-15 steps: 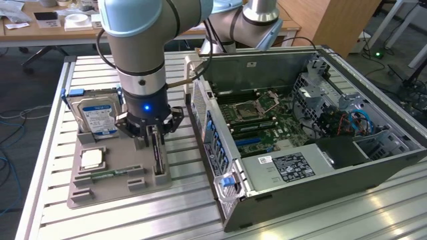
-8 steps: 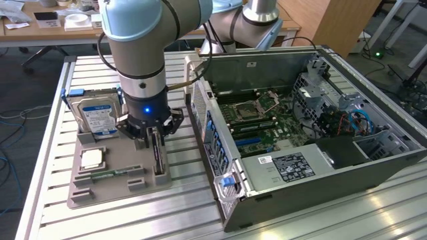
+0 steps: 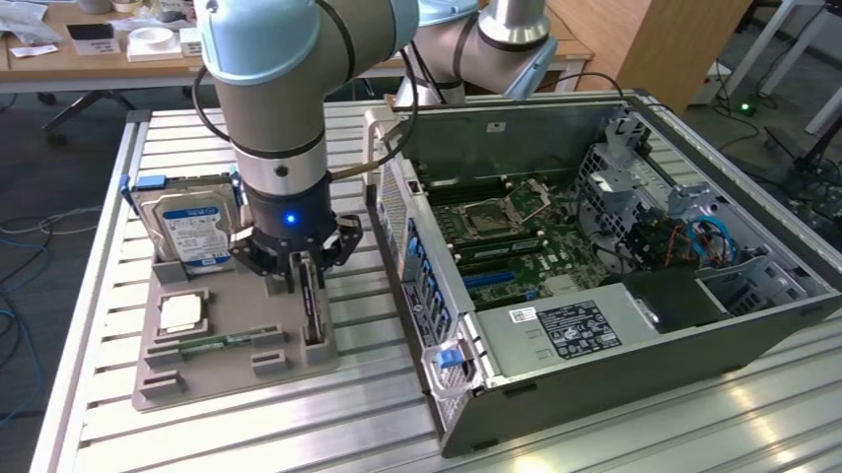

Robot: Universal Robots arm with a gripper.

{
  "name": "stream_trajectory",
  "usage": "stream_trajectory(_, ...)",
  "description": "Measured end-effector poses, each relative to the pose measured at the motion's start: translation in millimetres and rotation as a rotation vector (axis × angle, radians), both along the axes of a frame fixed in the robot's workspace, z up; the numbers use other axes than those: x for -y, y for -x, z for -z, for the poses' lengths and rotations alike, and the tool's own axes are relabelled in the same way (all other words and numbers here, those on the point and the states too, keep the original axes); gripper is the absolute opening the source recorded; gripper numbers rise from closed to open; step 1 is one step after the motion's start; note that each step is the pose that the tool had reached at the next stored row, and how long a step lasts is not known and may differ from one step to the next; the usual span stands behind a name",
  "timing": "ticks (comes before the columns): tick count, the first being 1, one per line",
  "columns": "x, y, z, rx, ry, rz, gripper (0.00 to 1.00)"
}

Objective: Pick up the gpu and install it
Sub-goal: 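Pick up the gpu and move the gpu toward the slot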

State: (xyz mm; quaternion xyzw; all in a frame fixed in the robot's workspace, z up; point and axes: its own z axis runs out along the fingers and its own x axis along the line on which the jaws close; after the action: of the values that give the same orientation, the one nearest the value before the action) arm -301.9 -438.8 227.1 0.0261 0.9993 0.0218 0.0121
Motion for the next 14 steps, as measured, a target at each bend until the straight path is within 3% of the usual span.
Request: stream_trajectory(14, 2.3, 0.0, 0.1, 0.0002, 0.0000, 0.000, 0.42)
